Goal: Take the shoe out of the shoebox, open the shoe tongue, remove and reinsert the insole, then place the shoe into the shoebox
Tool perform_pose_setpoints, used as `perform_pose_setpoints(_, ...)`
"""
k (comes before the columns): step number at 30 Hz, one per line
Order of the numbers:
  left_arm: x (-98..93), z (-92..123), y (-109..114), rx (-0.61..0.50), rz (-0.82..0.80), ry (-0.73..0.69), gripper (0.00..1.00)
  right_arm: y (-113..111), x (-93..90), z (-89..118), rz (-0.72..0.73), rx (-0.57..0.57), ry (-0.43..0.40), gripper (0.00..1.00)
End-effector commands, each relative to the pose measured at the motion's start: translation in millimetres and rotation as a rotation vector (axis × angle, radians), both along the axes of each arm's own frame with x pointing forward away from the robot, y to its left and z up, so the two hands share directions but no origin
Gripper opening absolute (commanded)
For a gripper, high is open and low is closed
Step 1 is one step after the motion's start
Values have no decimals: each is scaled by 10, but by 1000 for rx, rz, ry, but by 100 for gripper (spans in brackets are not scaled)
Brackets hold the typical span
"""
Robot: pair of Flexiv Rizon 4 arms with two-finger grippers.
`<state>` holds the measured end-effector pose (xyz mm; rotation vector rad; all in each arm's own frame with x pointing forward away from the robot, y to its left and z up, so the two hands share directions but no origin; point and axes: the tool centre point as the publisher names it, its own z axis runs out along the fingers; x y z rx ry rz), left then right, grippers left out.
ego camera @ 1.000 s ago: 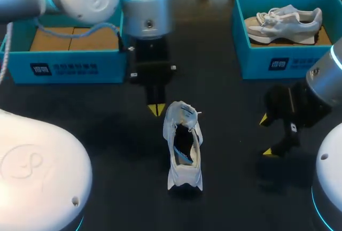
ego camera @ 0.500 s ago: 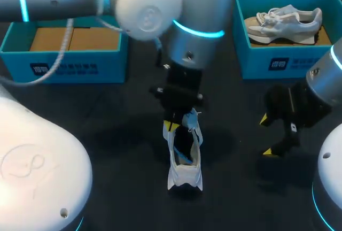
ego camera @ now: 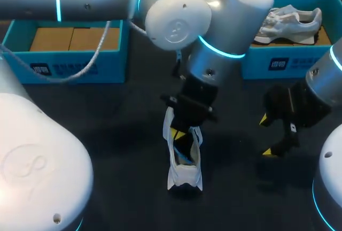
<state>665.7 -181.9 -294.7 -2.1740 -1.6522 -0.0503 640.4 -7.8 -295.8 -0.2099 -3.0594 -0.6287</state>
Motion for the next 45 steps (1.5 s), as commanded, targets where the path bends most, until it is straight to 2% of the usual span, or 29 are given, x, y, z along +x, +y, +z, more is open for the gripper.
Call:
perform_pose_setpoints(1, 42, -13, 56, -38, 11, 14, 0, 0, -10, -2, 0, -1, -1, 100)
perform_pose_setpoints(5, 9, -31, 7, -61, 16, -16, 0, 0, -10, -2, 0, -1, -1, 100)
perform_pose_setpoints(10, -24, -124, -31, -156, 26, -15, 0, -342, -14, 43, 7, -13, -8, 100)
perform_pose_setpoints(11, -18, -145, -35, -160, 54, -22, 0, -405, -20, 48, 14, -18, -4, 100)
perform_pose_setpoints(13, -11, -161, -41, -151, 74, -6, 0, -538, -37, 51, 62, -3, -56, 100)
perform_pose_setpoints(15, -2, -156, -40, -145, 83, -18, 0, -707, -89, -2, 30, 10, -34, 100)
perform_pose_setpoints(22, -2, -156, -40, -145, 83, -18, 0, -707, -89, -2, 30, 10, -34, 100)
perform_pose_setpoints(24, -31, -206, -74, -125, 62, -25, 0, -707, -89, -2, 30, 10, -34, 100)
perform_pose_setpoints(26, -100, -384, -116, -93, 37, -26, 0, -707, -89, -2, 30, 10, -34, 100)
perform_pose_setpoints(32, -94, -604, -91, -82, 17, 10, 0, -707, -89, -2, 30, 10, -34, 100)
perform_pose_setpoints(39, -72, -706, -62, -110, 5, 36, 0, -707, -89, -2, 30, 10, -34, 100)
perform_pose_setpoints(45, -135, -794, 12, -116, 6, 45, 0, -707, -89, -2, 30, 10, -34, 100)
